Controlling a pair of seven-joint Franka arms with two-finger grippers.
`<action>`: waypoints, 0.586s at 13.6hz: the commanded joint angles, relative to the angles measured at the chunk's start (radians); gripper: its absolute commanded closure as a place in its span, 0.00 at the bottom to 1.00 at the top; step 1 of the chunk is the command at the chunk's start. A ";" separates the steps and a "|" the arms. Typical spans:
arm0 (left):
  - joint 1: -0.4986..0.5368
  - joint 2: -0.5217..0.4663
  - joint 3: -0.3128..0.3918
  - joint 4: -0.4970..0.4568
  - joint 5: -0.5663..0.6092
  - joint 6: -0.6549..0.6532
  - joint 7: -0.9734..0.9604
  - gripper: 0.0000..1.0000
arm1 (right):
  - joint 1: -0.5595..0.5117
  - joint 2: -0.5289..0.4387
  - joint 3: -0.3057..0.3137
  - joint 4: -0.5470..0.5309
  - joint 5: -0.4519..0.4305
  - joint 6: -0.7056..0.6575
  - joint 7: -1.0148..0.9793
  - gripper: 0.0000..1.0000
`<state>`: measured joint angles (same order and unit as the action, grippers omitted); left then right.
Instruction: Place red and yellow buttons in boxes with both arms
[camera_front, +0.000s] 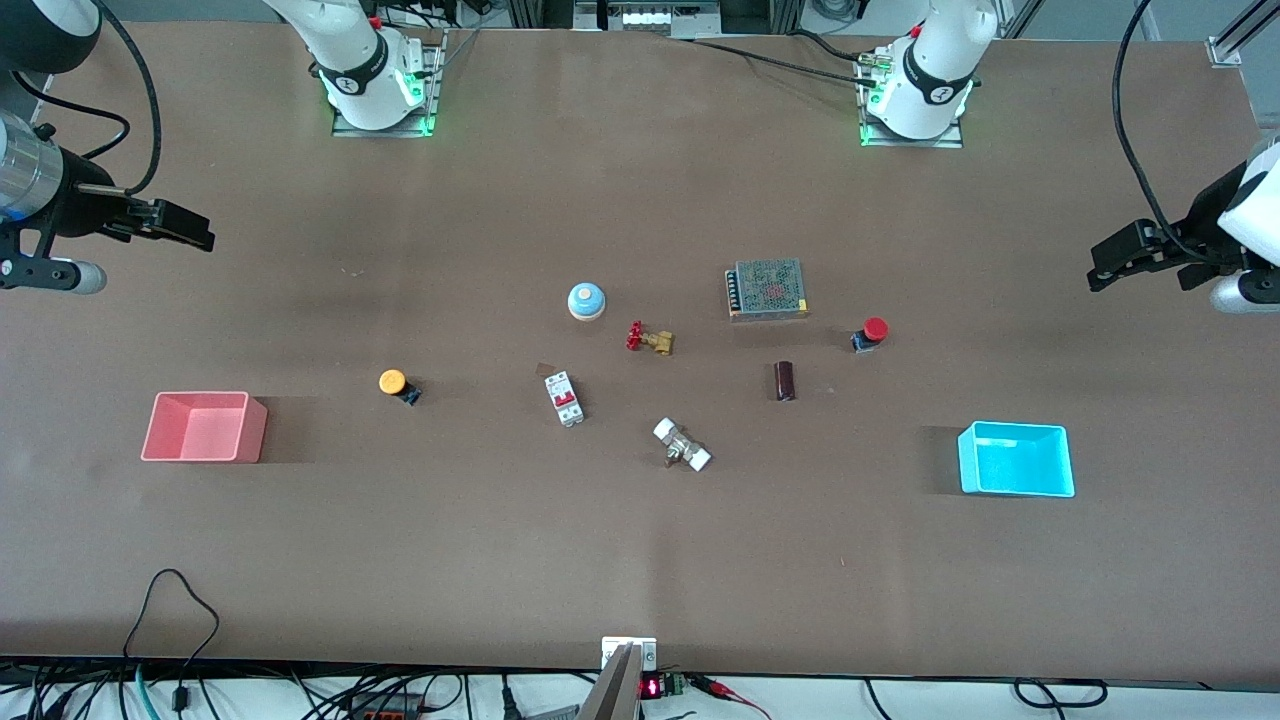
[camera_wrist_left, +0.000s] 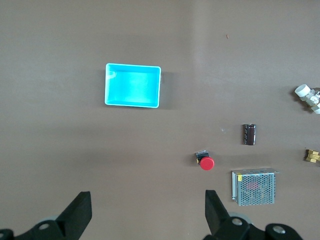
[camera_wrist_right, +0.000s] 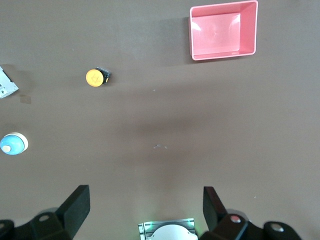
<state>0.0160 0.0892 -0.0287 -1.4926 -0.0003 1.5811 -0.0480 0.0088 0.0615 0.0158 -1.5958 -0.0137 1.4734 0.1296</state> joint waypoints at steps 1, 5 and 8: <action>0.007 -0.023 -0.003 -0.017 0.002 -0.019 0.010 0.00 | -0.007 0.001 0.004 0.008 0.009 -0.008 -0.018 0.00; -0.002 -0.016 -0.005 -0.015 -0.032 -0.029 0.007 0.00 | -0.007 0.006 0.006 0.008 0.011 -0.011 -0.025 0.00; 0.004 0.038 -0.003 -0.012 -0.059 -0.020 0.005 0.00 | 0.010 0.024 0.015 -0.001 0.012 -0.036 -0.074 0.00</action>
<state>0.0136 0.0981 -0.0300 -1.5011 -0.0285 1.5612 -0.0494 0.0112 0.0770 0.0191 -1.5969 -0.0122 1.4584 0.0847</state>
